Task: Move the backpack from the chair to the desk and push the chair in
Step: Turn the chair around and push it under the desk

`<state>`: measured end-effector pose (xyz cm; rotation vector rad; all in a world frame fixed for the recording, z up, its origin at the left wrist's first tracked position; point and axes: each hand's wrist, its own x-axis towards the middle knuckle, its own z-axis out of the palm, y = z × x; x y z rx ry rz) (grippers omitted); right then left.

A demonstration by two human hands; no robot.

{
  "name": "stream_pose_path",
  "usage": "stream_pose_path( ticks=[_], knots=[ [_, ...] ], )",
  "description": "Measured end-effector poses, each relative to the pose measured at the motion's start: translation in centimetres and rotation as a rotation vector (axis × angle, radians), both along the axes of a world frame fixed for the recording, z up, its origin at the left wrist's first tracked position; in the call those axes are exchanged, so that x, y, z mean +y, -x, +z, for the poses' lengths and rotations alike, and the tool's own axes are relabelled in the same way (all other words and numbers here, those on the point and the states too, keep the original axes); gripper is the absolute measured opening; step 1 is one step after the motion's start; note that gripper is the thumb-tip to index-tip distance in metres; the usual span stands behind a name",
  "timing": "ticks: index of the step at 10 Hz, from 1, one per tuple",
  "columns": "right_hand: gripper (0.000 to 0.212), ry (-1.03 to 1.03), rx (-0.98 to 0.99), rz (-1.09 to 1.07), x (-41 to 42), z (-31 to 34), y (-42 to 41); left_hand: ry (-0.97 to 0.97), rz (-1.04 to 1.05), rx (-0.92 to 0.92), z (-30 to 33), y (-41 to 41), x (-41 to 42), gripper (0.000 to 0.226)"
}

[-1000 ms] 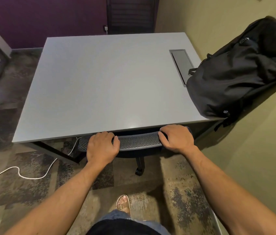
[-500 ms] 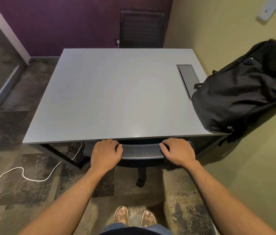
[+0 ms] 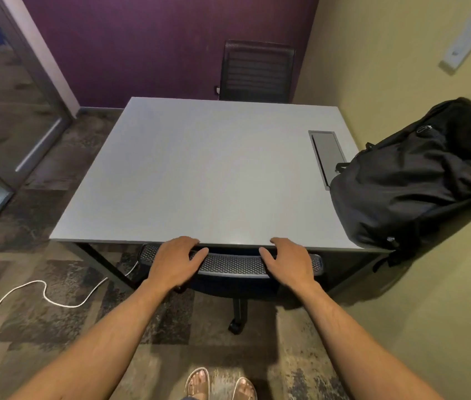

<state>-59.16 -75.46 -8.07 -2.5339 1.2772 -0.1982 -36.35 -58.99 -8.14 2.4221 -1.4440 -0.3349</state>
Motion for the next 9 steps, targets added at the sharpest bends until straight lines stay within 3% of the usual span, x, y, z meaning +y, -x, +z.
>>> stream_pose_path(
  ticks=[4, 7, 9],
  knots=[
    [0.085, 0.096, 0.069, 0.005, 1.2, 1.2, -3.0, -0.028, -0.017, -0.066, 1.8, -0.4, -1.5, 0.086],
    [0.086, 0.127, 0.046, -0.028, 1.2, 1.8, -3.1, -0.008, -0.073, -0.085, 2.1, -0.1, -2.1, 0.089],
    [0.085, 0.260, -0.041, -0.034, -0.8, 5.3, -4.8, 0.030, -0.110, -0.173, 4.6, -1.1, -3.9, 0.091]
  ],
)
